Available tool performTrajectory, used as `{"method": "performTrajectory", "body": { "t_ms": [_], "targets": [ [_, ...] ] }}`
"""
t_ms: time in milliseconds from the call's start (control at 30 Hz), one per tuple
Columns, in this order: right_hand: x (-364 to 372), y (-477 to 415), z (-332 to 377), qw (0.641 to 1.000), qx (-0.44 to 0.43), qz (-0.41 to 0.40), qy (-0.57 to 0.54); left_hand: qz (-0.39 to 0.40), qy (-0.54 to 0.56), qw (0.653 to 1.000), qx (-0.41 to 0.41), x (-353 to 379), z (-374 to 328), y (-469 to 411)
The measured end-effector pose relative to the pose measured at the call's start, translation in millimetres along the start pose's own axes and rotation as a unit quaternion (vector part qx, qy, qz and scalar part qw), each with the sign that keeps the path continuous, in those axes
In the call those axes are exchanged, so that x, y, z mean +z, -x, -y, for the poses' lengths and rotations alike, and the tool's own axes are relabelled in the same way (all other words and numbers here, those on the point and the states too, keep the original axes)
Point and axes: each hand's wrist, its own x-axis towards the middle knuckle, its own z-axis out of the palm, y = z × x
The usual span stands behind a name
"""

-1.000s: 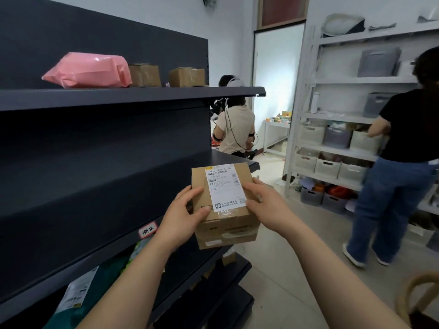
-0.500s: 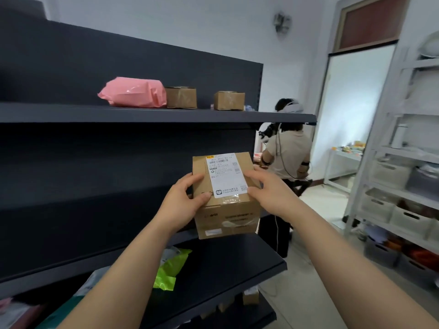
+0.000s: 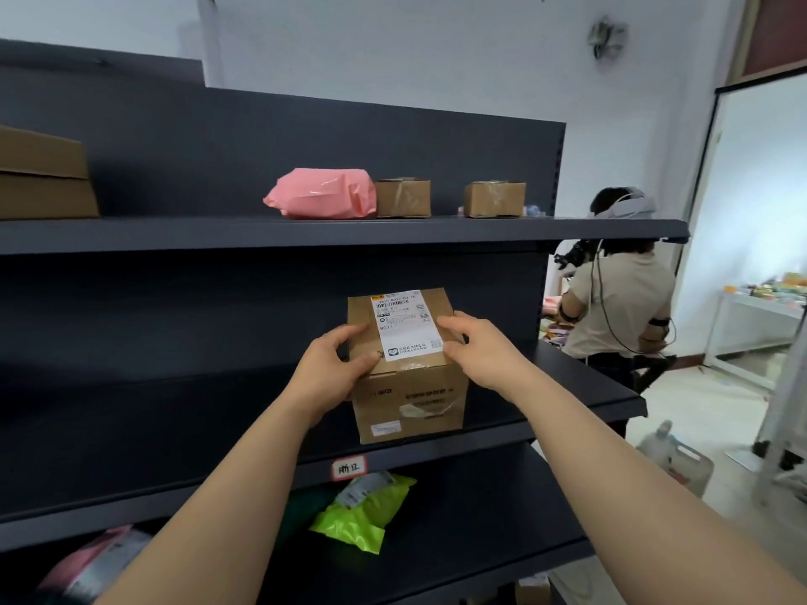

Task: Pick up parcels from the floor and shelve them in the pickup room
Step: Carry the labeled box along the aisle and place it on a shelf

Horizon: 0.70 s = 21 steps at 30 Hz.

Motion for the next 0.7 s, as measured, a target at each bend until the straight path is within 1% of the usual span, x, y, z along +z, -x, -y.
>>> {"method": "performTrajectory", "body": {
  "t_ms": [267,467,700],
  "targets": [
    [41,-45,14,0.999,0.017,0.017,-0.033,-0.02,-0.007,0.999,-0.034,-38,14,-27],
    [67,-73,21,0.996,0.059,0.032,-0.063,-0.023,0.004,0.997,-0.08,-60,28,-46],
    [88,-103,22,0.992,0.097,0.049,-0.07,-0.018,-0.032,0.995,-0.09,-74,44,-70]
  ]
}}
